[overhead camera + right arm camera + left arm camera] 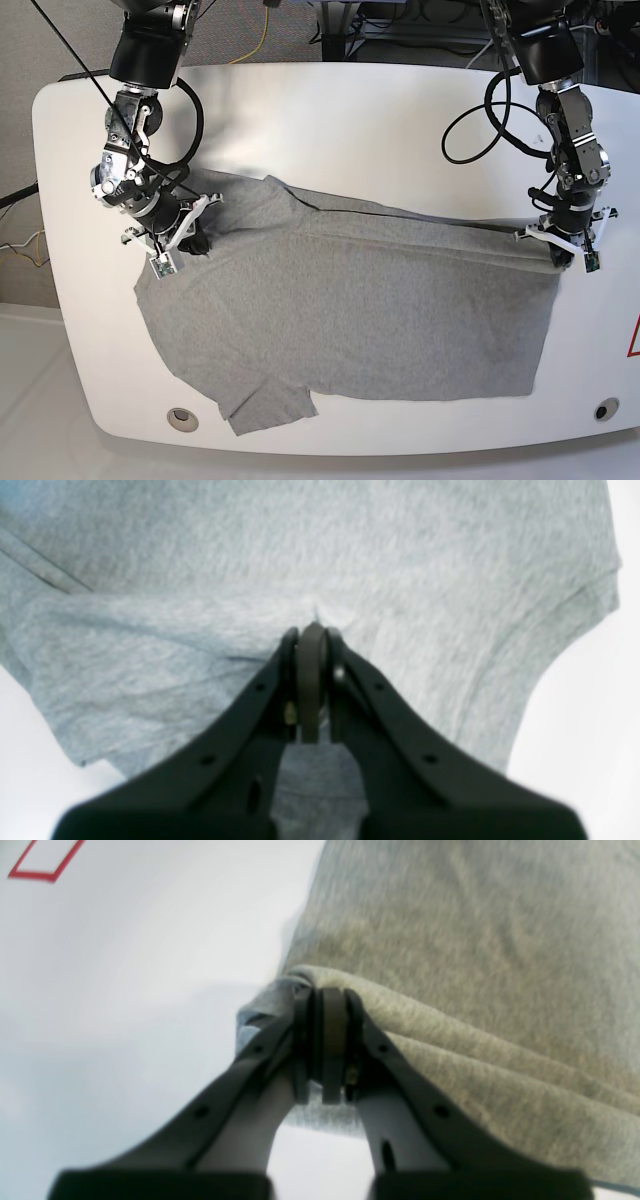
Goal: Fold the T-shirt properly
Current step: 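Lower both grippers and open them, releasing the folded edge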
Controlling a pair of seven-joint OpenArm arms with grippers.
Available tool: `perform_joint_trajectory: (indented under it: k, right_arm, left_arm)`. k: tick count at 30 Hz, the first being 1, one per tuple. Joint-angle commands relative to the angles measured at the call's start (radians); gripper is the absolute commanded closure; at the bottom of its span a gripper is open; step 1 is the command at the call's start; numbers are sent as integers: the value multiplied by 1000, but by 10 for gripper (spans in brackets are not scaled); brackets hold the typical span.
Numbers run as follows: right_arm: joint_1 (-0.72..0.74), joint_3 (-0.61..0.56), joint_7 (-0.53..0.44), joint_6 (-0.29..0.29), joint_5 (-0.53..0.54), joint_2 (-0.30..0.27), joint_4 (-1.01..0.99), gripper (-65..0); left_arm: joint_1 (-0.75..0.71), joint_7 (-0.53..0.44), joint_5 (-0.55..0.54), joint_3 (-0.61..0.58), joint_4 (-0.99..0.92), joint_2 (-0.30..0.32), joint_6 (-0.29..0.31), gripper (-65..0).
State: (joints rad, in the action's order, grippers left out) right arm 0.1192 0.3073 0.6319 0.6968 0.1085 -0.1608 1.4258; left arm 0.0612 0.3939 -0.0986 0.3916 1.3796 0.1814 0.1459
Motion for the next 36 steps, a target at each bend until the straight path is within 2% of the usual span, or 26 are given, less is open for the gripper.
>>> perform_joint_trajectory:
  k: [1,11,14,18,20,23,27,28,30,36]
  right_arm:
    - [23,3,-22,1,17,-15,17,0]
    - [23,3,-22,1,17,-33,17,0]
    - [23,3,-22,1,15,-33,17,0]
    - [23,3,-22,1,15,-33,17,-6]
    - [23,3,-22,1,15,-35,17,-48]
    - [21,3,-22,1,15,-43,17,-160]
    - [18,3,-22,1,15,-46,17,-319]
    - [18,3,-22,1,15,-46,17,-340]
    - [18,3,-22,1,15,-46,17,-355]
    - [18,3,-22,1,15,-47,17,-324]
  left_arm:
    - [16,-40,0,4,-4,16,-4,-12]
    - [18,-57,0,4,-35,17,-4,-29]
    - [16,-52,1,4,-35,17,-4,-100]
    - [16,-49,3,0,-35,17,-4,-239]
    - [15,-52,17,-15,-35,17,-4,-302]
    - [15,-54,55,-23,-30,16,-4,-371]
    - [16,-56,75,-23,-27,14,-4,-406]
    - [16,-56,76,-23,-27,14,-4,-407]
    - [16,-56,78,-23,-27,14,-4,-407]
    - [16,-56,78,-23,-26,16,-4,-409]
